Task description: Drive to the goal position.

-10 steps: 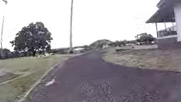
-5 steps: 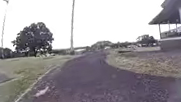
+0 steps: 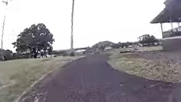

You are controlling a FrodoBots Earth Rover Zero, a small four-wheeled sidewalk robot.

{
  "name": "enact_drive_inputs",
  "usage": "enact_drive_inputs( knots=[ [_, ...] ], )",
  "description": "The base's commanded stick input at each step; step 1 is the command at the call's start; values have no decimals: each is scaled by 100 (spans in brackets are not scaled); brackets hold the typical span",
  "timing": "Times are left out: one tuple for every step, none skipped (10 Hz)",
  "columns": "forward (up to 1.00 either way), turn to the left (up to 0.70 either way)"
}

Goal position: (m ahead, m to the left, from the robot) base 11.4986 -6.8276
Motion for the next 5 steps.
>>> enact_drive_inputs(
  knots=[
    [85, 0],
    [85, 0],
    [85, 0],
    [85, 0],
    [85, 0]
  ],
)
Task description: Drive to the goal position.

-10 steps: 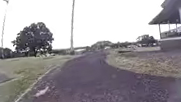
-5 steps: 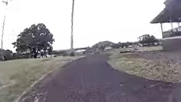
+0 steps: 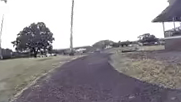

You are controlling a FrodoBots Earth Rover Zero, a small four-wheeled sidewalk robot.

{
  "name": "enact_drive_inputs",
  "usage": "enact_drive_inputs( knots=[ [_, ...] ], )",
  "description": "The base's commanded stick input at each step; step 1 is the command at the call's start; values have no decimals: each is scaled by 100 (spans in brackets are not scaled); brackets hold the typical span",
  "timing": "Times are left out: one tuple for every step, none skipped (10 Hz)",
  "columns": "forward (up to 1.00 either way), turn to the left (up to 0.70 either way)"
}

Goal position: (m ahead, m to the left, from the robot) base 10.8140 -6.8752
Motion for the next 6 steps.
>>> enact_drive_inputs(
  knots=[
    [85, 4],
    [85, 1],
    [85, 0],
    [85, 0],
    [85, 1],
    [85, 24]
  ],
)
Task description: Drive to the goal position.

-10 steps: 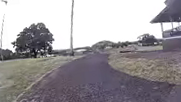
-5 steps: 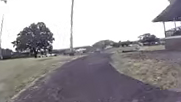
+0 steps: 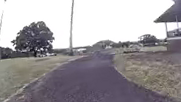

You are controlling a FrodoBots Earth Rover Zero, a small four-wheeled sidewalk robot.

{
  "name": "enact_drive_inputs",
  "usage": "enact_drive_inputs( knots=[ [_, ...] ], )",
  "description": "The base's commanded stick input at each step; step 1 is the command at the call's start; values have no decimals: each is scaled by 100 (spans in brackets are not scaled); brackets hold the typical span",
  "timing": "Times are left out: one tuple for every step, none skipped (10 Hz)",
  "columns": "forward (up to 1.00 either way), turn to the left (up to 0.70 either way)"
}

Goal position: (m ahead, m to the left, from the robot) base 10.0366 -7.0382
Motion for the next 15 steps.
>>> enact_drive_inputs(
  knots=[
    [85, 21],
    [85, 10],
    [85, 3],
    [85, 0],
    [85, 0],
    [85, 0],
    [85, 0],
    [85, 0],
    [85, 0],
    [85, 0],
    [85, 0],
    [85, 0],
    [85, 0],
    [85, 0],
    [85, 0]
  ],
)
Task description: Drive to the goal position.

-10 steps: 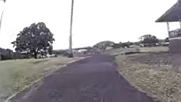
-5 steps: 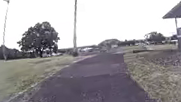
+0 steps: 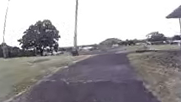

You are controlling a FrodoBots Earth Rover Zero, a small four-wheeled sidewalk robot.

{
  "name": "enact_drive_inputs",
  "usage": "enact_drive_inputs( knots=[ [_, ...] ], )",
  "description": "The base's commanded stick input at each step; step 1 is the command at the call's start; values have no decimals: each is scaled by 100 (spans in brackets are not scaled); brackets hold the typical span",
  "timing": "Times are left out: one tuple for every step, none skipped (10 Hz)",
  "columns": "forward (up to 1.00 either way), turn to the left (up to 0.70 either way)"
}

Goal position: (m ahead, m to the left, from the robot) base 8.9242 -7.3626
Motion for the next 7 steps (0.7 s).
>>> enact_drive_inputs(
  knots=[
    [85, 0],
    [85, 0],
    [85, 0],
    [85, 0],
    [85, 0],
    [85, 0],
    [85, 0]
  ],
)
